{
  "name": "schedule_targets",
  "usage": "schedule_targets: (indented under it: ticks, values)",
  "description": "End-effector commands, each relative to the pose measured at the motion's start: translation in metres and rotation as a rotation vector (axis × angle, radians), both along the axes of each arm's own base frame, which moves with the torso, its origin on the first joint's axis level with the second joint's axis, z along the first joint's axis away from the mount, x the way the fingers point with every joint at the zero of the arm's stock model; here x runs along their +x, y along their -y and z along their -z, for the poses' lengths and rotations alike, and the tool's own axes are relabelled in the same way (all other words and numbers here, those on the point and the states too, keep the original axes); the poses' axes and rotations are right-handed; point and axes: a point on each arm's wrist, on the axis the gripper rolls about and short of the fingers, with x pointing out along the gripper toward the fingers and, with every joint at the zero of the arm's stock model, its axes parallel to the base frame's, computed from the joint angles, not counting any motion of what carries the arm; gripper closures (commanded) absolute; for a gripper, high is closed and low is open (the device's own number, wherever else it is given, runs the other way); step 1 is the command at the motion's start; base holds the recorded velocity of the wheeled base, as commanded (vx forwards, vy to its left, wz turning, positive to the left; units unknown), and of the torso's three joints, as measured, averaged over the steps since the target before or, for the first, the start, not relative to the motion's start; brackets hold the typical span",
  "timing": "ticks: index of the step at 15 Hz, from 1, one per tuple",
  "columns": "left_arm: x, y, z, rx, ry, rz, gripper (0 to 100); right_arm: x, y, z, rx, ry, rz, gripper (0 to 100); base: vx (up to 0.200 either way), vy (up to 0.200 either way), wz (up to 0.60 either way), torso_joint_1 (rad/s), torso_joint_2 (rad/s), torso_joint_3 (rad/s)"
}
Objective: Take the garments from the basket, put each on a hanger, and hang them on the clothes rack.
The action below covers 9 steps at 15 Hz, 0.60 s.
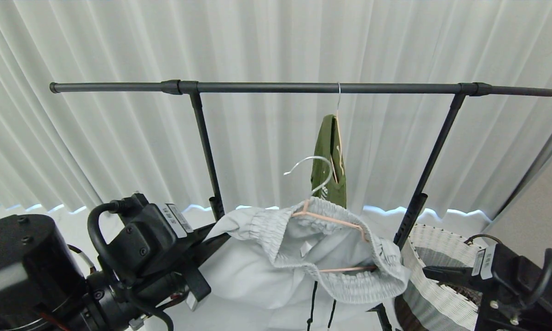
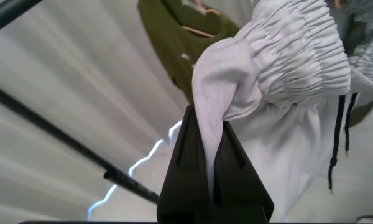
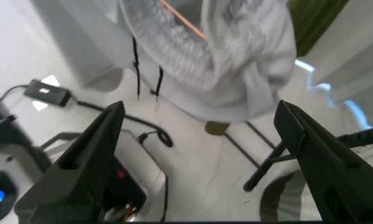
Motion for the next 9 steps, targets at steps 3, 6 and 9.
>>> schedule_targets:
  ticks: [3,6,9]
  values:
    - [-0.013,0.009,0.003,0.008,-0.007,0.091,100,0.004,0.006,-0.046,0.059,0.025,-0.086,0,0.000,0.000,0.00,0.000,0.00,0.000]
    - [-0.020,0.014,0.002,0.006,0.001,0.131,100,0.015,0.002,-0.043,0.023,0.017,-0.114,0,0.000,0.000,0.00,0.000,0.00,0.000]
    - [-0.021,0.014,0.000,0.000,0.010,0.134,100,0.026,-0.010,-0.037,0.003,-0.014,-0.204,0,0.000,0.000,0.00,0.000,0.00,0.000]
